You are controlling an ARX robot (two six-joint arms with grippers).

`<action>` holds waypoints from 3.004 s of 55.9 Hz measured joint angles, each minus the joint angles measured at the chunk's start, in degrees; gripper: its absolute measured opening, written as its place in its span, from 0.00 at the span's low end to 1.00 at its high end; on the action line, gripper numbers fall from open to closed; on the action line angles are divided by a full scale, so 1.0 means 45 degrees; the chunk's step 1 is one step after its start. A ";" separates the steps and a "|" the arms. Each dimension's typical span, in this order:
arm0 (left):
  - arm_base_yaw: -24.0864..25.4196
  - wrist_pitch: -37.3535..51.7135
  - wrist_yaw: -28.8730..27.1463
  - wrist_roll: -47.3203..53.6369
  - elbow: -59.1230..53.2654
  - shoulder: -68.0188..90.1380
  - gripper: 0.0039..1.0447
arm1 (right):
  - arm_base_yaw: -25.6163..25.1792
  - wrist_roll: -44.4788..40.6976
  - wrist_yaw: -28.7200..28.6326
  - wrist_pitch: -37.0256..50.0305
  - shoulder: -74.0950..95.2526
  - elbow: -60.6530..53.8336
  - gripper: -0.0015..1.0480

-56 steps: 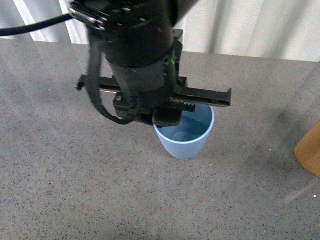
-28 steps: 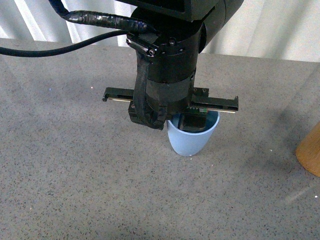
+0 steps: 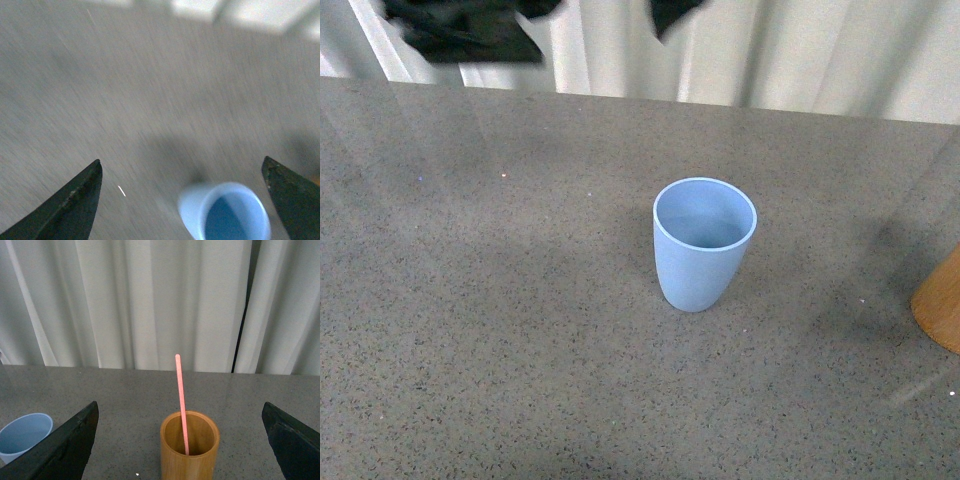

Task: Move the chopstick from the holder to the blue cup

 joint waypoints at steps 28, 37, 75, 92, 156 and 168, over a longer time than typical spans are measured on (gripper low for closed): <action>0.3944 1.0263 0.0525 0.4721 -1.1132 -0.8675 0.10 | 0.0005 0.0000 0.0015 0.0000 0.0000 0.0000 0.90; 0.4512 1.0244 0.0981 0.4857 -1.2536 -1.0394 0.03 | 0.0005 0.0000 0.0000 0.0000 0.0000 0.0000 0.90; 0.5727 0.7820 0.2195 0.4867 -1.4532 -1.4751 0.03 | 0.0005 0.0000 0.0000 0.0000 0.0000 0.0000 0.90; 0.5727 0.6839 0.2210 0.4891 -1.4863 -1.6383 0.03 | -0.3259 0.0486 -0.3215 -0.2647 0.5391 0.2385 0.90; 0.5731 0.1175 0.2195 0.4901 -1.4858 -2.1988 0.03 | -0.3152 -0.4736 -0.8306 0.2035 2.1527 1.0394 0.87; 0.5731 0.1175 0.2195 0.4901 -1.4858 -2.1988 0.03 | -0.3181 -0.4478 -0.8233 0.2307 2.1556 1.0394 0.46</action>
